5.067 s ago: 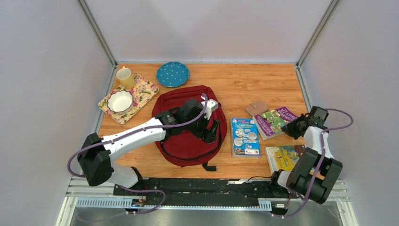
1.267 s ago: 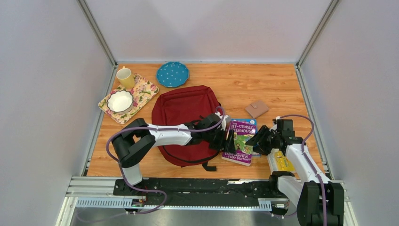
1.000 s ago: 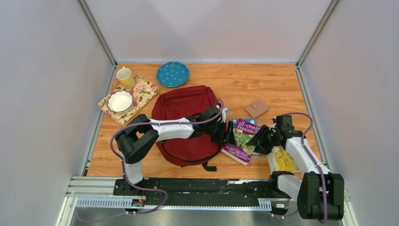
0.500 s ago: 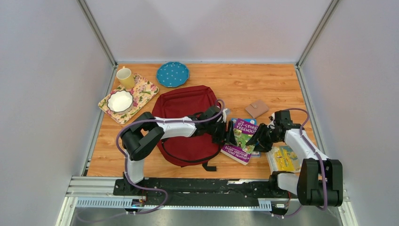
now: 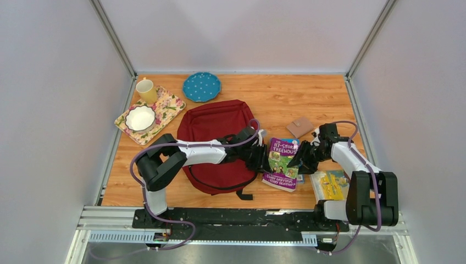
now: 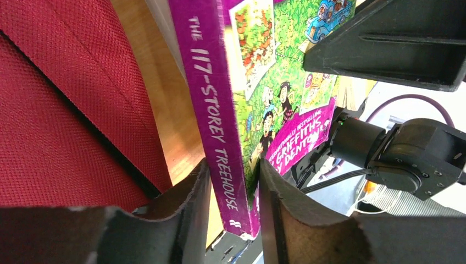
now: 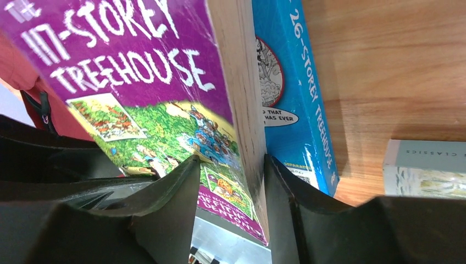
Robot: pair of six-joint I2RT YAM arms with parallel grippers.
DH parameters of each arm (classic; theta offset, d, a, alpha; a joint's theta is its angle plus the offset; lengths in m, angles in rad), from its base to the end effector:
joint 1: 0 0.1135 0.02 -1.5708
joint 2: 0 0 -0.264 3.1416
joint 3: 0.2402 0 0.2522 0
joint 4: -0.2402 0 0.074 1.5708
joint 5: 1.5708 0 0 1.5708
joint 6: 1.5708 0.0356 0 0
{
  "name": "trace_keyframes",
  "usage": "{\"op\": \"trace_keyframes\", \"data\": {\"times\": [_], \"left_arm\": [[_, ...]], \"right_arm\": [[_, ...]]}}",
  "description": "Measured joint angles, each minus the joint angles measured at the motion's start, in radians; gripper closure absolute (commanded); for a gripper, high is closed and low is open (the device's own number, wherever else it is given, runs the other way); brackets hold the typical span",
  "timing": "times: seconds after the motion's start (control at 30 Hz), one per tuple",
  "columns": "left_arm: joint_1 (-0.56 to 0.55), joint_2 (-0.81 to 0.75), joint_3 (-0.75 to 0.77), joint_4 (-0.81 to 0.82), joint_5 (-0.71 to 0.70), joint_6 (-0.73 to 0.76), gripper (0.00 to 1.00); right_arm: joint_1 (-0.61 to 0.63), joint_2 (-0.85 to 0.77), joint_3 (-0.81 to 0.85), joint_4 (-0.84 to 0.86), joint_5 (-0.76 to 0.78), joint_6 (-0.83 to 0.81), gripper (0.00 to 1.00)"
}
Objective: Pack the student bag
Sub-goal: Pick up the book from the center of the board.
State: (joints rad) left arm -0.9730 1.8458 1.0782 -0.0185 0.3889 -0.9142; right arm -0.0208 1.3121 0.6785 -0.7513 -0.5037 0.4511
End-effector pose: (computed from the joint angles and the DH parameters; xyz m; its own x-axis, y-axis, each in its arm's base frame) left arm 0.2056 -0.3260 0.1650 -0.9684 0.1199 -0.2188 0.2435 0.6460 -0.7235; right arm 0.2052 0.0129 0.1687 -0.9152 0.4009 0.0405 0.3645 0.7808 0.5075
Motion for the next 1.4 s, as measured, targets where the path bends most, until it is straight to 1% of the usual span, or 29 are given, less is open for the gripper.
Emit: {"op": "trace_keyframes", "data": {"times": [0.07, 0.1, 0.13, 0.27, 0.3, 0.37, 0.4, 0.47, 0.57, 0.67, 0.83, 0.9, 1.0, 1.07, 1.17, 1.27, 1.4], "left_arm": [[0.0, -0.006, -0.004, 0.003, 0.001, 0.003, 0.81], [0.0, -0.008, -0.004, 0.008, 0.0, 0.007, 0.93], [0.001, -0.011, -0.004, 0.011, 0.001, 0.011, 1.0], [0.003, -0.03, -0.011, 0.014, -0.002, 0.061, 1.0], [0.003, -0.034, -0.011, 0.013, -0.001, 0.077, 1.0], [0.003, -0.048, -0.011, 0.011, 0.005, 0.11, 1.0], [0.002, -0.059, -0.011, 0.007, 0.013, 0.123, 1.0], [-0.005, -0.097, -0.03, 0.008, 0.023, 0.148, 1.0], [-0.014, -0.191, -0.105, 0.017, 0.032, 0.19, 1.0], [-0.017, -0.249, -0.149, -0.011, 0.03, 0.222, 1.0], [-0.023, -0.343, -0.179, -0.034, -0.042, 0.247, 1.0], [-0.022, -0.399, -0.186, -0.045, -0.073, 0.247, 1.0], [-0.02, -0.493, -0.203, -0.033, -0.113, 0.24, 1.0], [-0.02, -0.566, -0.23, -0.005, -0.13, 0.233, 1.0], [-0.02, -0.645, -0.277, 0.049, -0.135, 0.215, 1.0], [-0.02, -0.682, -0.33, 0.102, -0.126, 0.186, 1.0], [-0.02, -0.687, -0.379, 0.139, -0.101, 0.158, 1.0]], "right_arm": [[0.0, 0.007, 0.0, 0.007, -0.004, 0.0, 0.52], [0.0, 0.008, -0.002, 0.013, -0.005, 0.001, 0.52], [0.0, 0.006, -0.009, 0.025, -0.008, 0.005, 0.52], [0.0, -0.042, -0.053, 0.079, -0.021, 0.043, 0.39], [0.0, -0.066, -0.064, 0.087, -0.021, 0.055, 0.3], [0.002, -0.106, -0.075, 0.093, -0.019, 0.073, 0.18], [0.004, -0.148, -0.079, 0.098, -0.016, 0.09, 0.16], [0.006, -0.232, -0.079, 0.105, -0.001, 0.109, 0.14], [0.007, -0.373, -0.081, 0.106, 0.032, 0.129, 0.13], [0.007, -0.486, -0.086, 0.08, 0.052, 0.148, 0.11], [0.007, -0.711, -0.108, 0.021, 0.043, 0.183, 0.09], [0.007, -0.78, -0.117, 0.016, 0.009, 0.203, 0.09], [0.007, -0.837, -0.166, 0.035, -0.061, 0.239, 0.09], [0.007, -0.871, -0.217, 0.054, -0.108, 0.268, 0.06], [0.007, -0.925, -0.282, 0.11, -0.179, 0.326, 0.05], [0.007, -0.943, -0.308, 0.209, -0.254, 0.39, 0.02], [0.007, -0.934, -0.307, 0.322, -0.313, 0.418, 0.01]]}}
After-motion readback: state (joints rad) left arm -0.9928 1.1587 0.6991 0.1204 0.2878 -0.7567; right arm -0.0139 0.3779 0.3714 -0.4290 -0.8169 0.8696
